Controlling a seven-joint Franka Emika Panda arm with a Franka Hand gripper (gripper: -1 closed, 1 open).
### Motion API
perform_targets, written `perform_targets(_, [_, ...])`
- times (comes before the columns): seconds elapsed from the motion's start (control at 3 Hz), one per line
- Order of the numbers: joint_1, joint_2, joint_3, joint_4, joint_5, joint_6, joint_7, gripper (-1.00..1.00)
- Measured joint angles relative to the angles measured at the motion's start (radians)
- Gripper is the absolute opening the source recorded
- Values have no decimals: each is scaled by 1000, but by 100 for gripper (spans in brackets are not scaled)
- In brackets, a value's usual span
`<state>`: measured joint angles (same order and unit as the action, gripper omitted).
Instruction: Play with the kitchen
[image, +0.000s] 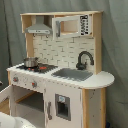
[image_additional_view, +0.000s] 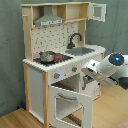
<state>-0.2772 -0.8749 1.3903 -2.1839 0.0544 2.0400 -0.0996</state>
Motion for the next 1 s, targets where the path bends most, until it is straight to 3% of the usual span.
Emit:
perform_targets(0.33, [3,-11,-11,5,-20,-106,-1,100])
perform_targets(1.0, [40,-37,-66,56,-111,-312,-8,100])
